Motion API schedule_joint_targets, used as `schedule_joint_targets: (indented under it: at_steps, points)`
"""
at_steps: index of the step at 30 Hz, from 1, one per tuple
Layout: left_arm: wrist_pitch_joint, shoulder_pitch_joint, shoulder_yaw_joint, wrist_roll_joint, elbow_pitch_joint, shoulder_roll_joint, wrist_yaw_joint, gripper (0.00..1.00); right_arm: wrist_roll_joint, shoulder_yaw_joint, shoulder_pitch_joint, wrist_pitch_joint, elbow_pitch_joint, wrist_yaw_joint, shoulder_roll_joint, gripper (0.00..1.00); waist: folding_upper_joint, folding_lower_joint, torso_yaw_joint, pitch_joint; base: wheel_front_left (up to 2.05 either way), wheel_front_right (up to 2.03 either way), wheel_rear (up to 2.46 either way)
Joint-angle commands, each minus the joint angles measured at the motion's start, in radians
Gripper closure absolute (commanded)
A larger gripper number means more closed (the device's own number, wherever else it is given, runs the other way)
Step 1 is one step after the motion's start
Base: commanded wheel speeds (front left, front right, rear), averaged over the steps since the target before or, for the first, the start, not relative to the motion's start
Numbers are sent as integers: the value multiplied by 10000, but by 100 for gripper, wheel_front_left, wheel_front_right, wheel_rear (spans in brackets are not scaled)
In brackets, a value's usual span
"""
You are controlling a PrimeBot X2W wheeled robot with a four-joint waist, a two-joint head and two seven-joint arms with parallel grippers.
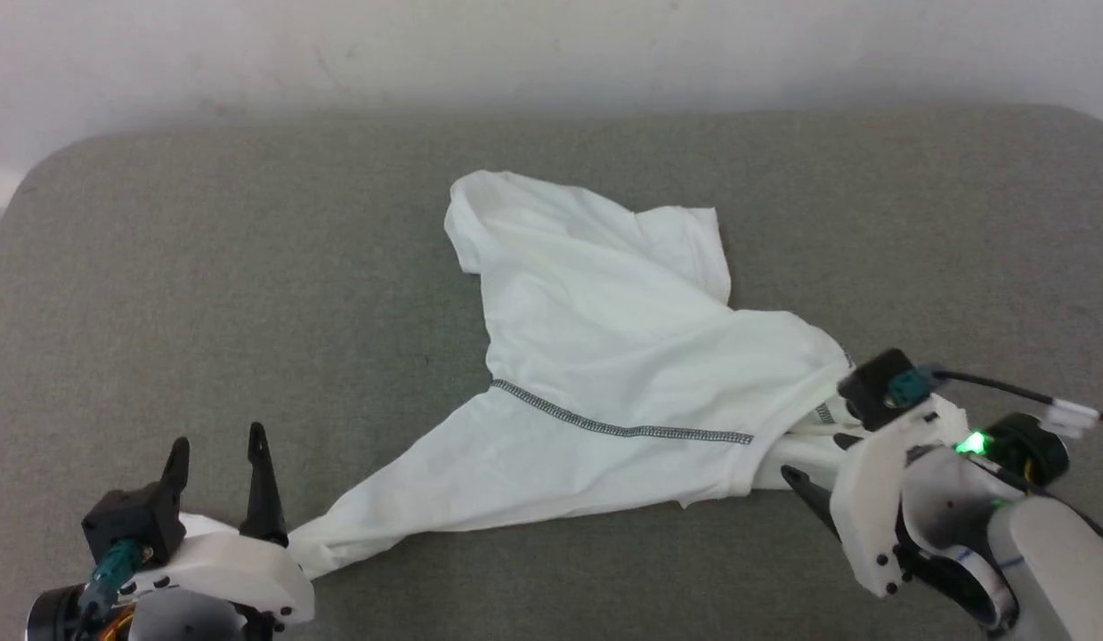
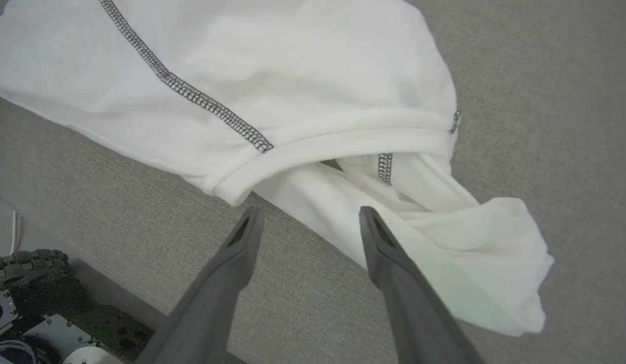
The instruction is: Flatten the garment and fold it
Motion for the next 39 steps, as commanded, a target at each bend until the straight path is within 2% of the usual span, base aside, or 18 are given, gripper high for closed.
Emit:
schedule_joint_targets:
  at_steps: [1,8,9,10,12,14,17,22,25,29,34,39]
  points:
    - [-38,-145,25,38,-45,38,-1,0,172,316,-360,18,199,-9,-113,0,0,-1,129,334,0,0,0]
    - [-308,-458,59,-27,41,-172,-54,0,1135,2693,-1748,367,1832,-9,-944,0,0,-1,347,1161,0,0,0]
    - [-354,-494,61,-41,91,-206,-68,0,1332,2979,-1838,440,2054,-9,-1022,7,0,-1,362,1212,0,0,0]
    - [-393,-518,66,-53,138,-233,-77,0,1509,3237,-1898,540,2236,-9,-1097,52,0,-1,366,1243,0,0,0]
    - [-457,-546,78,-77,225,-274,-85,0,1828,3582,-1990,563,2460,-9,-1235,100,0,-1,354,1263,0,0,0]
    - [-520,-527,106,-108,313,-297,-83,0,2105,3767,-2048,437,2482,-9,-1323,100,0,-1,286,1223,0,0,0]
    - [-536,-483,117,-131,401,-283,-78,0,2313,3540,-2202,-365,2129,-9,-1406,100,0,-1,132,1034,0,0,0]
    - [-476,-368,112,-135,423,-211,-25,0,2355,1920,-2161,-1712,1102,-9,-1374,100,0,-1,-155,624,0,0,0]
    - [-404,-264,74,-126,336,-189,41,0,1997,373,-2020,-2298,502,-9,-1244,100,0,-1,-303,432,0,0,0]
    - [-323,-173,6,-110,219,-174,99,0,1283,-2486,-1511,-2708,335,-9,-390,100,0,-1,-364,323,0,0,0]
    - [-287,-282,-73,-80,132,-182,93,0,-463,-6246,-943,-3148,1309,-9,998,100,0,-1,-201,450,0,0,0]
    - [-347,-483,-119,-66,201,-210,20,0,-2089,-8624,-815,-3806,2825,-9,1907,100,0,-1,92,747,0,0,0]
